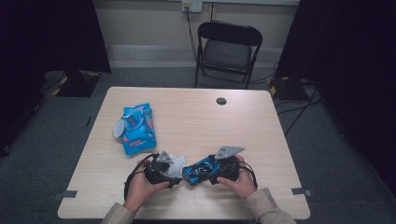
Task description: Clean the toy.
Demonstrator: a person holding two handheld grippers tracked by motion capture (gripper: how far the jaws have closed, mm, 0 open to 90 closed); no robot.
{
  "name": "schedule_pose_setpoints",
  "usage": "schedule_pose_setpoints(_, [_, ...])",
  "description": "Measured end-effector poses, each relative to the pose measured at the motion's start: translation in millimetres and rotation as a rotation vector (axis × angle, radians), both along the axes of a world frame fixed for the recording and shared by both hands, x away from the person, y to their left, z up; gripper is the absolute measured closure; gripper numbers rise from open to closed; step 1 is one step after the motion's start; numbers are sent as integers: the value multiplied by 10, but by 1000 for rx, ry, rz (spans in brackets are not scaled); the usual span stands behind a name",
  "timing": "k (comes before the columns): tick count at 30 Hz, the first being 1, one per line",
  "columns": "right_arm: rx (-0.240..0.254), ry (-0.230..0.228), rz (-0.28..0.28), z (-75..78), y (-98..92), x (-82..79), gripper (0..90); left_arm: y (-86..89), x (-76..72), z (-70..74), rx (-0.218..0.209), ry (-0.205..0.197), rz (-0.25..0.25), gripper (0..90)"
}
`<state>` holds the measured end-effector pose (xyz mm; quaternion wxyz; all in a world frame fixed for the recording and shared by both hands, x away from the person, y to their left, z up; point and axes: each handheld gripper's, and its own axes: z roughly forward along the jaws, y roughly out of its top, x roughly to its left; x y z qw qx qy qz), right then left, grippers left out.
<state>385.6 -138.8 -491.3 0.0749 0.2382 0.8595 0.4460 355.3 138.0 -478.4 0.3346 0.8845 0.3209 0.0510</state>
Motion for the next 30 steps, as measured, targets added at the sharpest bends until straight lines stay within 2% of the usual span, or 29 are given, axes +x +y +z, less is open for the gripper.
schedule_pose_setpoints(4, [7, 2, 0, -5, -5, 1, 191, 108, -60, 135, 59, -41, 0, 407])
schedule_pose_setpoints(5, [8, 1, 0, -7, -7, 1, 192, 137, -73, 168, 52, -45, 2, 403])
schedule_pose_setpoints(7, [7, 0, 0, -6, -6, 0, 191, 199, -83, 245, 38, -100, 30, 406])
schedule_pose_setpoints(8, [7, 0, -1, -6, -4, -2, 192, 217, -76, 268, 30, -111, 32, 404])
schedule_pose_setpoints(10, [5, 1, 0, -4, -2, -1, 192, 235, -78, 321, 8, -184, 43, 415])
schedule_pose_setpoints(11, [5, 1, 0, -4, -3, 0, 192, 230, -79, 337, 17, -186, 34, 425])
schedule_pose_setpoints(14, [6, 1, 0, -4, -3, -1, 192, 191, -63, 321, 5, -163, 11, 518])
schedule_pose_setpoints(15, [8, 1, 0, -7, -5, -1, 191, 182, -43, 293, 22, -152, 19, 589])
schedule_pose_setpoints(16, [9, 0, 0, -8, -8, -1, 192, 171, -8, 251, 36, -156, 21, 613])
schedule_pose_setpoints(19, [9, 0, 0, -8, -9, -1, 192, 147, 105, 116, 21, -127, 29, 570])
schedule_pose_setpoints(21, [9, -1, 0, -9, -8, -3, 192, 122, 160, 43, 14, -116, 8, 530])
schedule_pose_setpoints(23, [10, -1, 0, -9, -8, -3, 192, 104, 198, -18, 29, -89, -3, 502])
schedule_pose_setpoints(25, [10, 0, 0, -9, -8, -1, 192, 89, 227, -53, 20, -83, -26, 453])
schedule_pose_setpoints(26, [10, 1, 0, -9, -9, -1, 192, 78, 238, -75, 6, -66, -34, 427])
schedule_pose_setpoints(27, [10, 0, 0, -9, -10, -1, 192, 76, 251, -86, 10, -47, -44, 409])
schedule_pose_setpoints(30, [11, -1, -1, -10, -10, -3, 192, 50, 263, -103, 11, -61, -62, 387])
